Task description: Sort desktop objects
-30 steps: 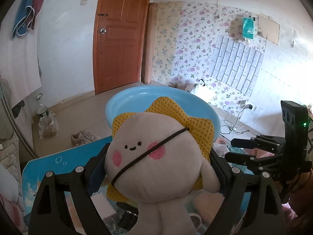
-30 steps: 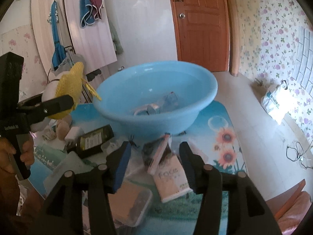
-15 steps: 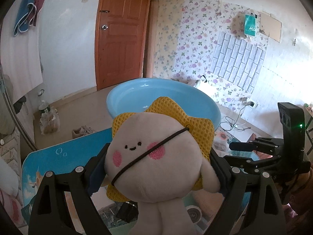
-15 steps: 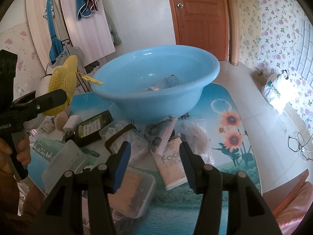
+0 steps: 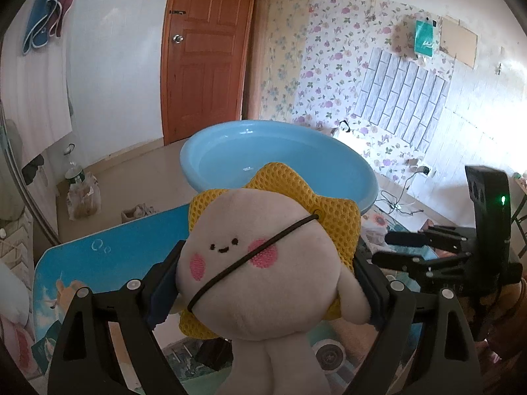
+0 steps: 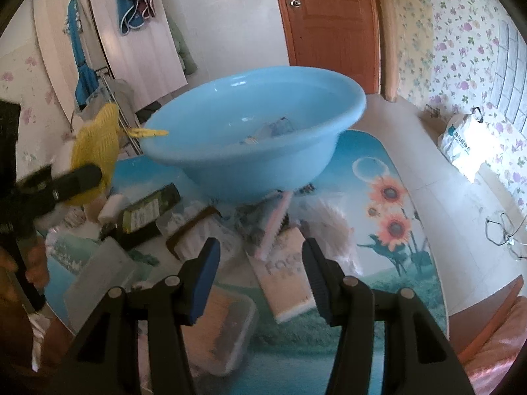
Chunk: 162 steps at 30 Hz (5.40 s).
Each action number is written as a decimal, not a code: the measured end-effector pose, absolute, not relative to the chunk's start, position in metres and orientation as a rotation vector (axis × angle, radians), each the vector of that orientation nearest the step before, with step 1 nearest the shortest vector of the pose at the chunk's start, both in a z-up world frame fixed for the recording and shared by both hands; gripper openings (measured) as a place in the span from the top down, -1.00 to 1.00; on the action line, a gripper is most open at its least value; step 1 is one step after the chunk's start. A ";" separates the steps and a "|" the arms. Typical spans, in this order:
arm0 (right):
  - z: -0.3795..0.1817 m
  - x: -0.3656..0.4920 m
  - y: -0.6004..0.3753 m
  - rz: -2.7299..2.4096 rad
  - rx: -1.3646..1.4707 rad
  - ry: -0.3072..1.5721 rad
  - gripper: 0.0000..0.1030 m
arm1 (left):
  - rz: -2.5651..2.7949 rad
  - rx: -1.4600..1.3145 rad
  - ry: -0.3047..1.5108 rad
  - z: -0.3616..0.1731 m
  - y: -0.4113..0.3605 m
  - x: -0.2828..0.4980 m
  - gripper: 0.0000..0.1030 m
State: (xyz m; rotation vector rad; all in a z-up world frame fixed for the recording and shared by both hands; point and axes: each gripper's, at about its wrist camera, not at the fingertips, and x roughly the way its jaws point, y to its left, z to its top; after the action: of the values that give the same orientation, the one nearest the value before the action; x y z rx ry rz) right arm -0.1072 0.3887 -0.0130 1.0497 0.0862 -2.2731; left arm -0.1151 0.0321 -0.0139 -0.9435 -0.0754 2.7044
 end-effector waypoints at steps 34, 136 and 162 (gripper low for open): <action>0.005 -0.105 0.393 -2.323 0.984 0.107 0.69 | 2.727 -0.910 -0.091 -0.010 0.024 -0.106 -0.73; -0.007 -0.055 0.376 -2.334 1.071 0.066 -1.00 | 2.751 -1.074 0.054 -0.053 0.019 -0.051 -1.00; -0.032 -0.037 0.353 -2.298 1.150 0.187 -1.00 | 2.637 -1.168 0.119 -0.081 0.036 -0.033 -1.00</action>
State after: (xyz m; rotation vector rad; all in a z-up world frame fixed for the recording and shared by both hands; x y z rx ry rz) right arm -0.0372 0.3529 -0.0322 1.1502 0.1869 -2.2976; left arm -0.0330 0.0356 -0.0805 -1.1684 0.1188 2.6367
